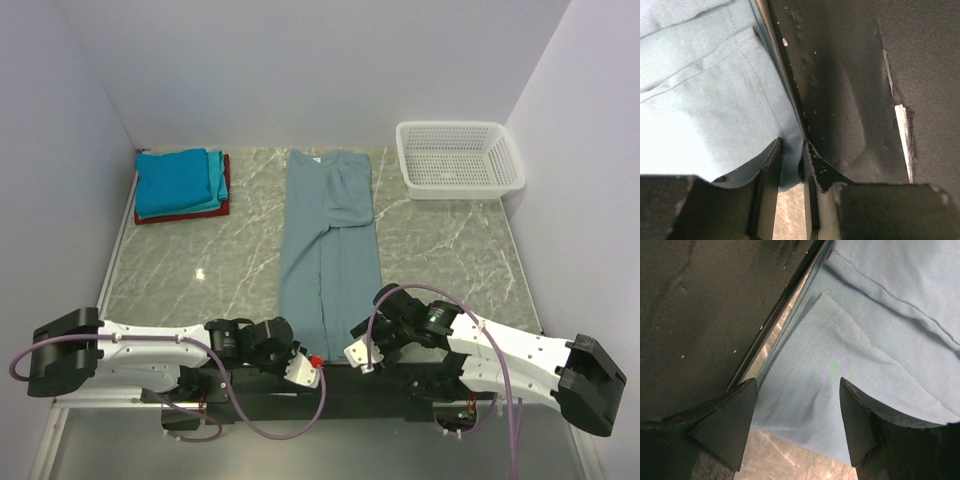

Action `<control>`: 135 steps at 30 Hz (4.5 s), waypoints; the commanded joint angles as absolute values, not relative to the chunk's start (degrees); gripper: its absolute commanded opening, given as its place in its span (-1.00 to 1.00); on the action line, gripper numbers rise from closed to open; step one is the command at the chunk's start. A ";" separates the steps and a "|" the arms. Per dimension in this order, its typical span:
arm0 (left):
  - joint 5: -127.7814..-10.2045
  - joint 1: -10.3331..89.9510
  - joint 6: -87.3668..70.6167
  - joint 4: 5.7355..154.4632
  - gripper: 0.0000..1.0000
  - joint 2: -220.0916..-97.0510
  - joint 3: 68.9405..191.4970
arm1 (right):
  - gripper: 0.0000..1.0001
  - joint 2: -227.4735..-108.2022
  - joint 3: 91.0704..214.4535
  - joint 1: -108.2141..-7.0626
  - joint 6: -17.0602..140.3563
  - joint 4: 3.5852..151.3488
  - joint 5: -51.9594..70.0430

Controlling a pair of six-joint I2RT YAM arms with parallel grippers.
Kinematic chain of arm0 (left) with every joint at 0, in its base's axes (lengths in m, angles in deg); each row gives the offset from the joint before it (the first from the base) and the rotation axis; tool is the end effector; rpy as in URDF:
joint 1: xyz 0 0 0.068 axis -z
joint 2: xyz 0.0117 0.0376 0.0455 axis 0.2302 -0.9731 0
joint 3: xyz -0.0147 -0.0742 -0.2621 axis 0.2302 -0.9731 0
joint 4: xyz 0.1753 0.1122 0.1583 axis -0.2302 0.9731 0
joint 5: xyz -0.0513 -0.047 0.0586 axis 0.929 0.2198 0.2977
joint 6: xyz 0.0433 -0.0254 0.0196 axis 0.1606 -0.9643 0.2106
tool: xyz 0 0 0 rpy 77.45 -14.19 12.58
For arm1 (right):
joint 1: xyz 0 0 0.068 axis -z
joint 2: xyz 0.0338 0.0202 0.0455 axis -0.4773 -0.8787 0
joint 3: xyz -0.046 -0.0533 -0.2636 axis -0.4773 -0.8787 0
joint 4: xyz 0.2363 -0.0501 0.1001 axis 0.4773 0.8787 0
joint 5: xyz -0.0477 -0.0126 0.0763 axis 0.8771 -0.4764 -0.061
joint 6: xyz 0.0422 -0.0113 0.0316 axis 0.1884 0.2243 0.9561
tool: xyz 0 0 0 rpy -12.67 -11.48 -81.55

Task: Fold and stack the t-shirts
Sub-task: Fold the tshirt

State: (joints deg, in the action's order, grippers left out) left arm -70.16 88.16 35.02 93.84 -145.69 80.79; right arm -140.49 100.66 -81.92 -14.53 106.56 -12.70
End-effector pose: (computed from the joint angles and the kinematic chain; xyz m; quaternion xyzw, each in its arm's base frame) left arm 0.0463 -0.1876 0.1515 0.7678 0.5462 -0.1753 0.2853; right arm 0.0805 0.1377 0.1641 -0.8516 0.3895 0.2077 0.2828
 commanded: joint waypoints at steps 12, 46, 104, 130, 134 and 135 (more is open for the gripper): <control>-78.58 83.27 37.22 92.13 -0.50 -143.02 81.08 | 0.47 -141.43 101.30 -86.25 -11.35 104.82 -11.44; -71.98 83.36 36.78 93.80 -0.99 -142.14 82.57 | -0.19 -146.79 99.98 -91.97 -4.32 101.39 2.97; -57.74 42.32 50.58 75.09 -0.99 -178.51 117.72 | -1.00 -182.37 148.75 -52.78 9.57 93.84 1.04; -54.58 37.83 49.70 76.49 -0.99 -191.44 130.47 | -1.00 -196.88 163.43 -50.66 12.91 94.63 5.17; -55.02 37.74 49.61 76.93 -0.99 -193.11 132.31 | -1.00 -197.67 164.05 -50.48 13.26 94.54 5.78; -55.02 37.74 49.52 76.93 -0.99 -193.29 132.49 | -1.00 -198.02 164.23 -50.40 13.44 94.54 5.87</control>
